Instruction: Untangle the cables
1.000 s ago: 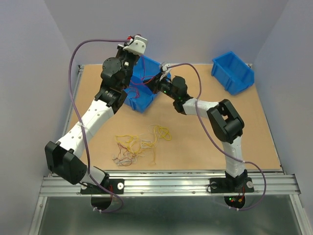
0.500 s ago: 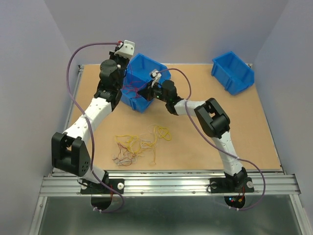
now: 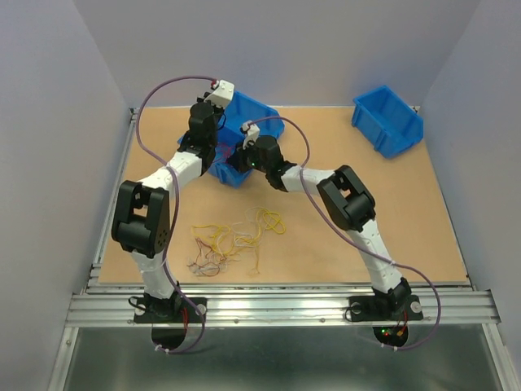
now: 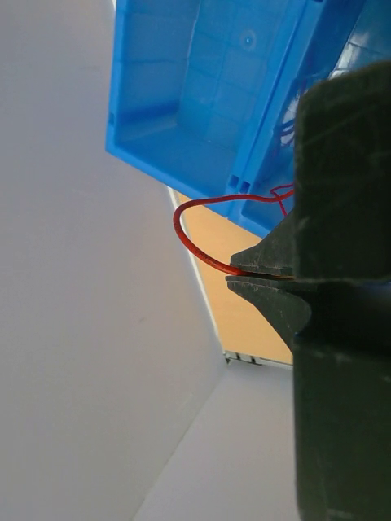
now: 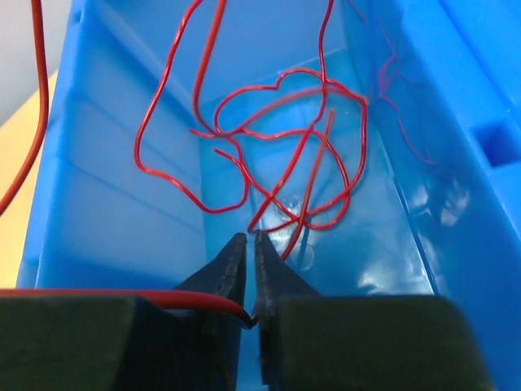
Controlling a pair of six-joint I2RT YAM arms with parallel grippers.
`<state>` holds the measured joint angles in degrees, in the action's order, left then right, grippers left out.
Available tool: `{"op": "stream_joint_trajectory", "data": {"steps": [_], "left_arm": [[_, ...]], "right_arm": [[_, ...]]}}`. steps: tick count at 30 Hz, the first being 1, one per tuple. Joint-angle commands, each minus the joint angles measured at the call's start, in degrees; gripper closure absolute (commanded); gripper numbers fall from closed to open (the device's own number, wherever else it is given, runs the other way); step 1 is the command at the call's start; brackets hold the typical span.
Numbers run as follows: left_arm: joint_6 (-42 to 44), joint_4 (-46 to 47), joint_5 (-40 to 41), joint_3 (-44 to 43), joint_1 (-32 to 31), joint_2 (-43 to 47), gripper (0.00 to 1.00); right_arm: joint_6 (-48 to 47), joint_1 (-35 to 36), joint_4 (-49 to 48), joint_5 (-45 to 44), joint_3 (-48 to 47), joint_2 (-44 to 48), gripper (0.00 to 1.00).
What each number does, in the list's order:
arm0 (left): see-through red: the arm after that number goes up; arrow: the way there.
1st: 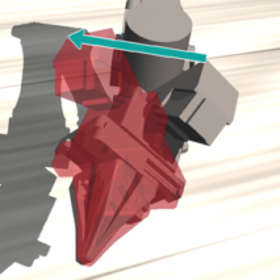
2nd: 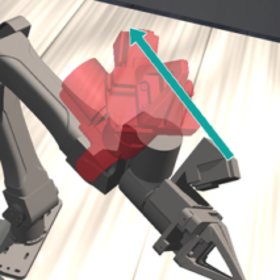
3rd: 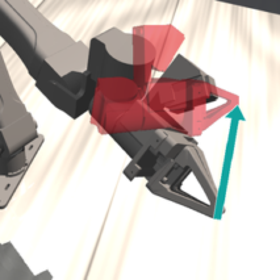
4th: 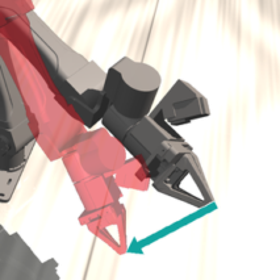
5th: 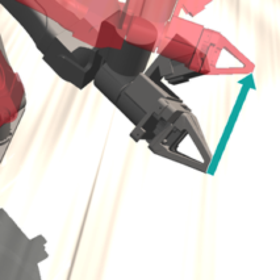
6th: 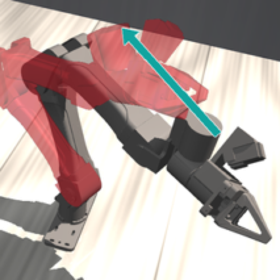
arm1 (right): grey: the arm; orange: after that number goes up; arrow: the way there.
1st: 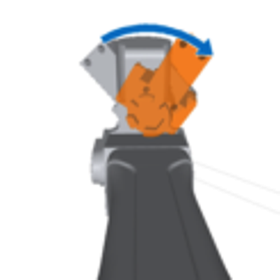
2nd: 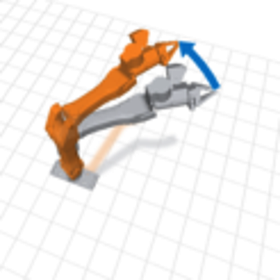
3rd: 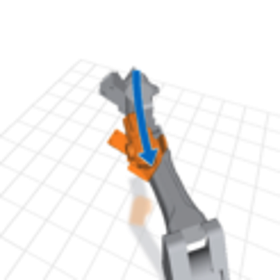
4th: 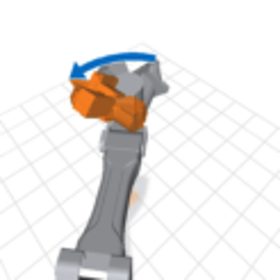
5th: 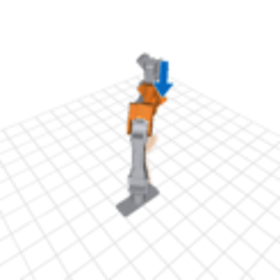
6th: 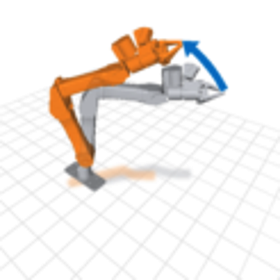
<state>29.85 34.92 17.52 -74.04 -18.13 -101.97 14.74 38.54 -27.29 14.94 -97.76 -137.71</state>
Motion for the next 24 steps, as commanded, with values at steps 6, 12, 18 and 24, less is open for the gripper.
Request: {"op": "stream_joint_trajectory", "data": {"steps": [6,12,18,24], "left_arm": [[-2.95,4.2,3.49,-4.45,2.05,-0.16,1.0],[-4.09,0.78,4.45,-7.78,2.22,-0.6,1.0],[-7.52,-4.32,4.63,-9.54,2.57,1.77,1.0],[-11.03,-9.42,3.14,-12.18,2.66,2.22,1.0]], "right_arm": [[-0.5,0.3,-0.48,-4.48,8.36,8.59,0.49],[-0.5,0.39,-1.27,-3.25,11.88,11.76,0.38],[-1.38,0.39,-4.26,-3.08,17.07,15.54,0.35],[-1.73,0.48,-4.97,-2.63,18.12,17.47,0.36]]}}
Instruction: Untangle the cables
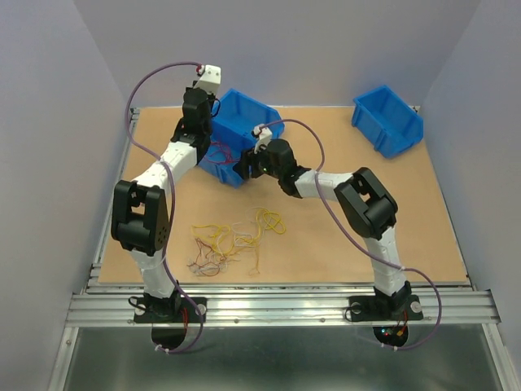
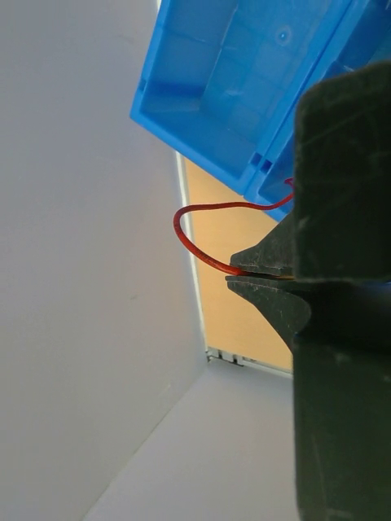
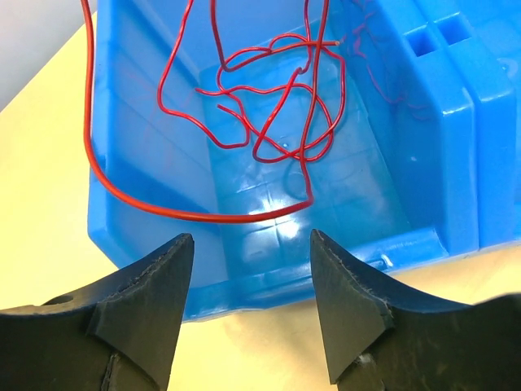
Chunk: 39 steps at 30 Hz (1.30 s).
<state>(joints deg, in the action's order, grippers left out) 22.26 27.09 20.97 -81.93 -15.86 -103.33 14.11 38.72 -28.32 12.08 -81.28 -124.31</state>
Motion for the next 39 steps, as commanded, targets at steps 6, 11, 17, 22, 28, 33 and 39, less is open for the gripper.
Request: {"op": "stream_joint_trajectory", "data": {"steps": [6,11,17,22,28,33,39], "left_arm": [[-8.37,-7.4,-3.48,-6.31,0.48,5.24,1.0],[-10.31,-9.43,-3.66,-5.87,0.39,8.23,1.0],[-12.24,-9.42,-3.39,-3.94,0.39,10.52,1.0],[-13.91,-9.86,-3.48,-4.64,0.39,9.9,1.0],[-15.05,-8.47,-4.1,-3.94,0.74,9.81,1.0],[-18.21,-4.95,-7.26,-0.26,2.23,10.6,1.0],[-21.12,-0.73,-11.47,3.35,4.43,10.26,1.0]], "right_arm": [[-2.24,0.22,-4.38,0.76,0.77,4.34,0.34],[-6.19,0.3,-4.38,-1.0,0.77,6.01,0.32],[-8.92,0.22,-4.03,-1.27,-2.39,5.31,0.32],[-8.75,0.22,-1.39,-0.3,-7.39,2.33,0.36],[-8.05,0.22,0.8,0.4,-11.45,-1.63,0.78],[-7.43,0.3,1.6,1.81,-13.64,-3.83,0.92],[-7.08,0.22,1.6,1.46,-13.91,-4.27,0.92]]}}
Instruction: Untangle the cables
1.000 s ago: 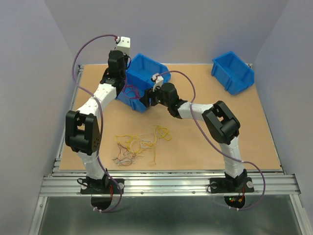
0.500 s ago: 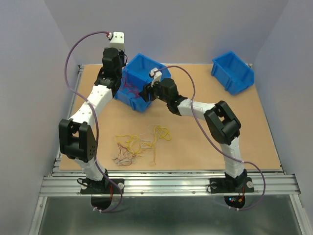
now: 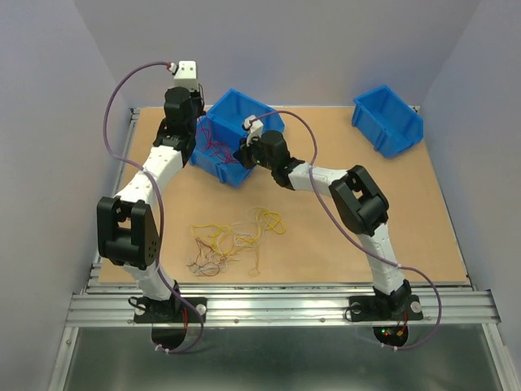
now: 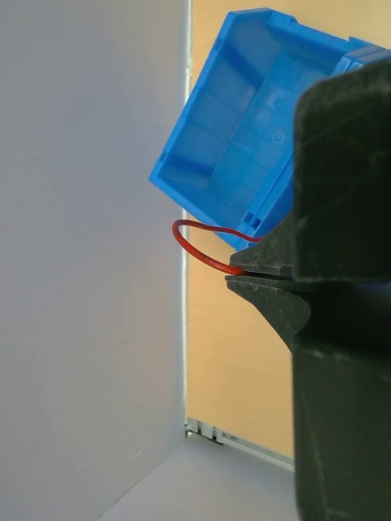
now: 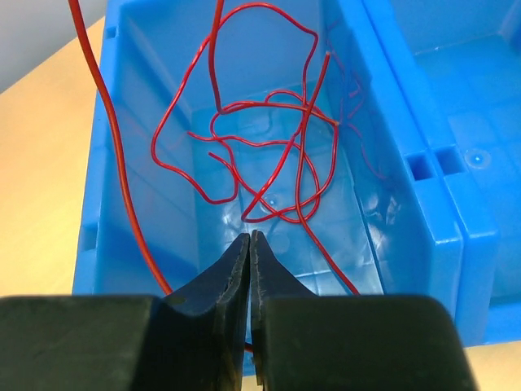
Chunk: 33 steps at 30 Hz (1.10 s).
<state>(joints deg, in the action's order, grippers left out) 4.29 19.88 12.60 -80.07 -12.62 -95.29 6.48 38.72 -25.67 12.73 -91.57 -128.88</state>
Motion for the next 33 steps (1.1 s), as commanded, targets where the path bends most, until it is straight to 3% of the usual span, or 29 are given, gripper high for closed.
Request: {"op": "stream_joint_trajectory", "data": {"steps": [1,10,15,24,27,29,30,33], "left_arm": [[-3.41,6.84,-3.37,1.85,1.28,1.51,1.0],[-0.78,11.05,-7.06,5.62,1.37,-2.54,1.0],[2.56,20.45,-12.34,12.56,1.37,-0.61,1.0],[14.6,26.88,-28.33,20.31,1.37,1.51,1.0],[19.5,23.82,-31.48,19.7,1.55,1.07,1.0],[23.72,16.89,-36.82,17.68,1.64,0.28,1.0],[31.14,13.38,-40.08,15.5,1.72,-0.25,1.0],[40.86,-5.12,-45.29,8.92,1.9,-1.74,1.0]], "right_arm": [[0.55,0.13,-1.05,0.98,-3.44,0.38,0.93],[1.78,-0.31,-2.71,1.5,-0.37,1.79,0.92],[2.66,-1.1,-6.84,2.73,6.48,6.09,0.9],[4.15,-2.42,-10.89,3.97,13.69,12.94,0.89],[5.12,-2.86,-11.15,4.23,16.07,14.88,0.91],[5.56,-2.95,-11.07,4.14,17.12,16.72,0.91],[6.0,-3.3,-11.15,4.23,18.17,17.51,0.91],[7.05,-4.26,-11.07,4.06,20.37,20.5,0.91]]}}
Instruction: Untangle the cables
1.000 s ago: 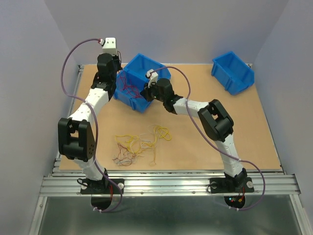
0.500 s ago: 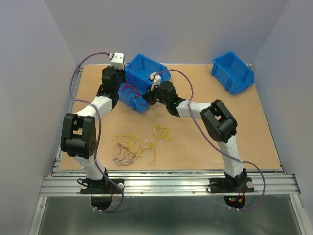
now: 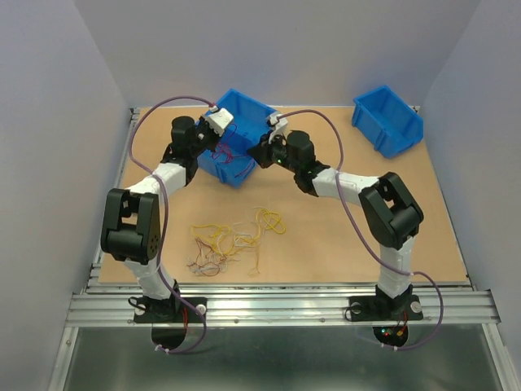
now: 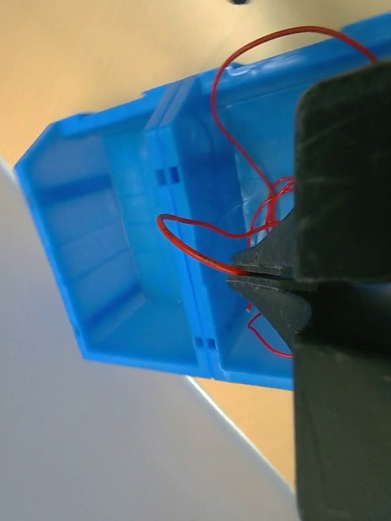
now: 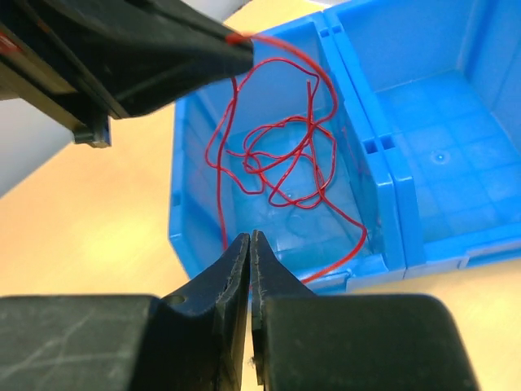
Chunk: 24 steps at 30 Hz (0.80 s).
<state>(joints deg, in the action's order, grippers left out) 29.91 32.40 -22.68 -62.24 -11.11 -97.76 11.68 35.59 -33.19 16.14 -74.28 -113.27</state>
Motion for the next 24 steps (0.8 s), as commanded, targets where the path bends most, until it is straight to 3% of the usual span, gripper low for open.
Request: {"op": "stream_joint_trajectory", "data": {"steps": [1,3,4,7,8,16,22,24], "left_arm": [[17.61,-21.81,-10.54,-11.13,0.48,0.11,1.0],[25.43,-30.86,-11.68,-18.77,0.74,-1.64,1.0],[29.64,-43.26,-12.65,-21.93,0.74,-4.09,1.0],[41.41,-63.17,-14.15,-33.95,0.83,-9.97,1.0],[42.5,-65.51,-13.89,-36.09,0.74,-11.22,1.0],[45.67,-69.67,-2.74,-38.14,-0.66,-16.58,1.0],[44.1,-67.47,4.21,-38.49,-1.45,-19.23,1.0],[42.96,-64.76,5.27,-38.05,-1.54,-18.79,0.95]], "right_arm": [[1.94,-1.4,-3.55,0.56,3.7,5.6,0.91],[2.2,-2.02,-3.64,0.38,5.19,6.48,0.91],[2.2,-2.11,-3.72,0.21,5.46,6.92,0.91],[2.29,-2.46,-3.9,0.21,6.43,7.8,0.91],[2.29,-2.55,-3.9,0.21,6.6,7.89,0.91],[2.47,-3.42,-4.25,0.65,7.75,8.6,0.91],[2.82,-3.78,-4.6,1.0,8.19,8.86,0.91],[2.82,-3.87,-4.69,1.0,8.27,8.68,0.91]]}}
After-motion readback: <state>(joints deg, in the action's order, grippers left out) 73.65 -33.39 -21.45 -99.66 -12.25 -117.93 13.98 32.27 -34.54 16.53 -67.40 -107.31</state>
